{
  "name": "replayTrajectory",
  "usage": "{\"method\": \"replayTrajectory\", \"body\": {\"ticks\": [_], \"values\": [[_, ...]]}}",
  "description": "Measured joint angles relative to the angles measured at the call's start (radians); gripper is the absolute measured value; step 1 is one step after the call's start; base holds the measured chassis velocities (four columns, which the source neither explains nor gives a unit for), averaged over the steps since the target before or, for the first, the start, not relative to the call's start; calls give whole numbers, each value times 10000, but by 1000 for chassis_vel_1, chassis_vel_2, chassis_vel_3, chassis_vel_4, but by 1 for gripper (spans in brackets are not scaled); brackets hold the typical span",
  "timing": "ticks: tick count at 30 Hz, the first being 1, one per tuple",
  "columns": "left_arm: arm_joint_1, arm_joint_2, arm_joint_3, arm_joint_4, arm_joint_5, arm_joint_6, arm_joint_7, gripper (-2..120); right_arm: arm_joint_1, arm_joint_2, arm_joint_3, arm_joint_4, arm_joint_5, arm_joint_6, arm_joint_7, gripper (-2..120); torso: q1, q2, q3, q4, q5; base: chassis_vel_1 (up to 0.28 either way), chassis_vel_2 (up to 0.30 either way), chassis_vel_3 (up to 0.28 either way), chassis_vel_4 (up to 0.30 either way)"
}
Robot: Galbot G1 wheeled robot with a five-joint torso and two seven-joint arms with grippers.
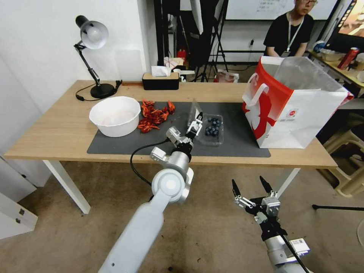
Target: Close the takeout container lid, then place the container into the takeout bag.
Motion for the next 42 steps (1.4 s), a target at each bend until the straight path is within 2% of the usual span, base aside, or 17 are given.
{"method": "replayTrajectory", "body": {"ticks": [3,4,7,8,11,15,27,42], "values": [[-117,221,52,296,-200,164,897,100,-13,-16,0,6,-17,0,6,100,0,0,0,-1,0,0,0,0,0],[-117,221,52,296,-200,164,897,100,-13,-16,0,6,-17,0,6,100,0,0,0,-1,0,0,0,0,0],[-309,423,28,570,-428,493,1618,100,-35,-18,0,7,-45,0,11,100,1,0,0,-1,1,0,0,0,0],[-309,423,28,570,-428,493,1618,100,-35,-18,0,7,-45,0,11,100,1,0,0,-1,1,0,0,0,0],[-549,679,-13,881,-696,914,2448,100,-52,-13,12,-2,-59,7,15,100,1,0,0,0,0,0,0,0,0],[-748,902,2,1145,-888,1320,2940,100,-54,7,7,-36,-83,16,19,100,1,0,0,0,0,0,0,0,0],[-1259,1125,288,1661,-1044,1843,3277,100,6,97,-74,-159,-198,59,33,100,0,0,0,0,0,0,0,0,0],[-1830,985,656,2113,-1025,1809,3504,100,-52,131,-8,-174,-201,157,48,100,0,0,0,0,1,0,0,0,0]]}}
